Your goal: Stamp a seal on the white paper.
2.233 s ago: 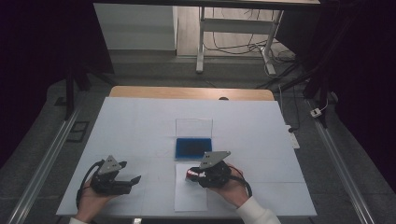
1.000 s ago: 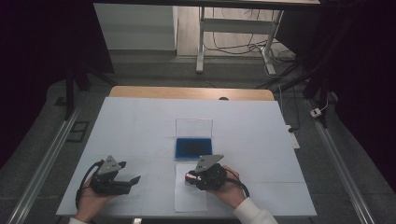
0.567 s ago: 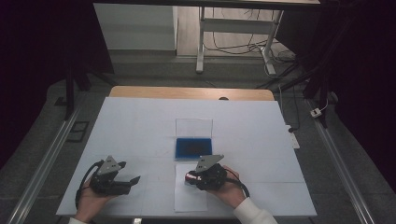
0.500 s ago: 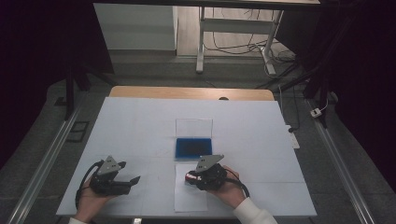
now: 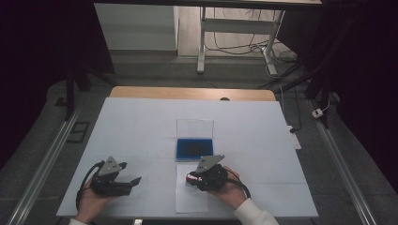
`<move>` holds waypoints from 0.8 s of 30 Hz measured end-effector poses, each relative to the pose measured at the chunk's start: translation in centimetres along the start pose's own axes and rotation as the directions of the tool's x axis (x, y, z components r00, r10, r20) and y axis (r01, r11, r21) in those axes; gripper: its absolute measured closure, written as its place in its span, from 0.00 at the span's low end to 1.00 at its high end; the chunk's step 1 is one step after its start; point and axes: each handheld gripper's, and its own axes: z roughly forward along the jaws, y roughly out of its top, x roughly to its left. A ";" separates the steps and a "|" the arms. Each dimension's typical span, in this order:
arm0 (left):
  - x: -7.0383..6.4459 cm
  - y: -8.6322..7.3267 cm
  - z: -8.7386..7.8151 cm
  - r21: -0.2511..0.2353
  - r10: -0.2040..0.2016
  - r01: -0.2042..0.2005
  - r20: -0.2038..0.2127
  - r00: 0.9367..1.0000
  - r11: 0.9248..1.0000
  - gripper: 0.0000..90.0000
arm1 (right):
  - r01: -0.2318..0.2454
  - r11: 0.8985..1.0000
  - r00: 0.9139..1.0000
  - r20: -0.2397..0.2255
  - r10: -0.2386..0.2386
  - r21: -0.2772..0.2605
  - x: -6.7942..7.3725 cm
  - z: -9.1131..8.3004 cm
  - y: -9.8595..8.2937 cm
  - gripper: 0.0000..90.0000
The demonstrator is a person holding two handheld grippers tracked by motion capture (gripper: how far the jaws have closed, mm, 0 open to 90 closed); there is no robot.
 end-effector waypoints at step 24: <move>-0.1 0.0 0.1 0.008 0.009 -0.009 0.003 1.000 1.000 0.24 | -0.009 1.000 1.000 -0.002 0.009 0.020 0.0 0.4 -0.2 0.78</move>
